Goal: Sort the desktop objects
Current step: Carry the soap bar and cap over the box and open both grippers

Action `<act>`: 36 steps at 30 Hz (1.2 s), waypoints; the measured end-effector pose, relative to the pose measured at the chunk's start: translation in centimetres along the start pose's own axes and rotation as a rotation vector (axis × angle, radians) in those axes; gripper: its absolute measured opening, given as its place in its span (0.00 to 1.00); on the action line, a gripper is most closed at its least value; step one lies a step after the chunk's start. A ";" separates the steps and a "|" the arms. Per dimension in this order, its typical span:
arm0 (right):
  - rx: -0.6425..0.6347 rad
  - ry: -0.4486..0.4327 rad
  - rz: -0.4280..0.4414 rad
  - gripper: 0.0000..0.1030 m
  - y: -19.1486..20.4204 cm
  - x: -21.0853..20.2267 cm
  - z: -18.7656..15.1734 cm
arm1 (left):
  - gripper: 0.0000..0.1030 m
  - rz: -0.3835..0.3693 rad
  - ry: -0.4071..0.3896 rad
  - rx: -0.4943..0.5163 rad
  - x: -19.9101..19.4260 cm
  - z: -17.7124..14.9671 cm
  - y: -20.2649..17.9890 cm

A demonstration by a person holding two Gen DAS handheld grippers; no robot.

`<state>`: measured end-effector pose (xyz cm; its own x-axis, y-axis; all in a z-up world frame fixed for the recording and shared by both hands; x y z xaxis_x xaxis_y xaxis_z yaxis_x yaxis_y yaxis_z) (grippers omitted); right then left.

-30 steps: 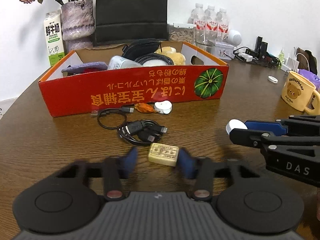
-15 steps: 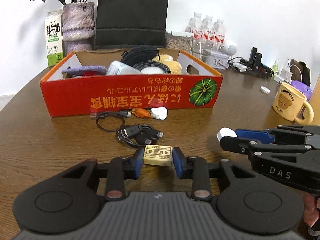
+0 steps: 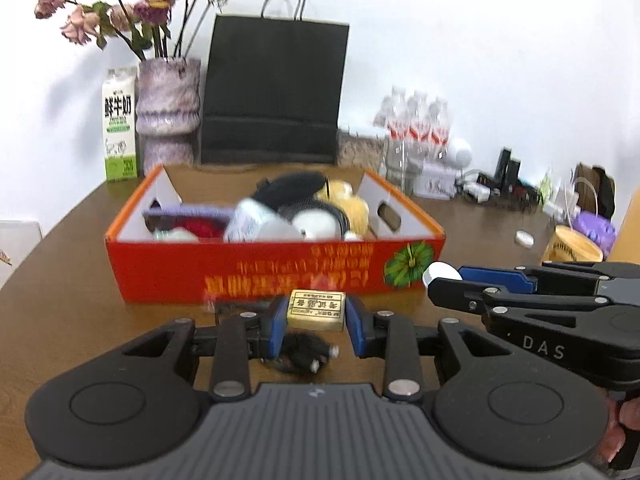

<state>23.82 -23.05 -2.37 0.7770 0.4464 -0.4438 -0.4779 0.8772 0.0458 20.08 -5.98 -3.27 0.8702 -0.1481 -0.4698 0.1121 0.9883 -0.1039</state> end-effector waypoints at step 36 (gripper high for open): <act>-0.017 0.006 -0.043 0.25 -2.1 10.9 7.9 | 0.31 0.103 -0.079 -0.082 8.2 8.3 7.9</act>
<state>36.52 -18.61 -0.26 0.7946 0.4068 -0.4506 -0.4506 0.8927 0.0113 32.11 0.92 -0.68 0.9106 -0.0393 -0.4114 -0.0164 0.9912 -0.1310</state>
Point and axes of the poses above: each gripper's, at about its wrist camera, not at the fingertips, and x roughly the way its jaws point, y to its left, z to its top, the point moved 3 cm from there along x, roughly the way its jaws point, and after that the axes turned 1 degree about z, right-handed, at the moved point
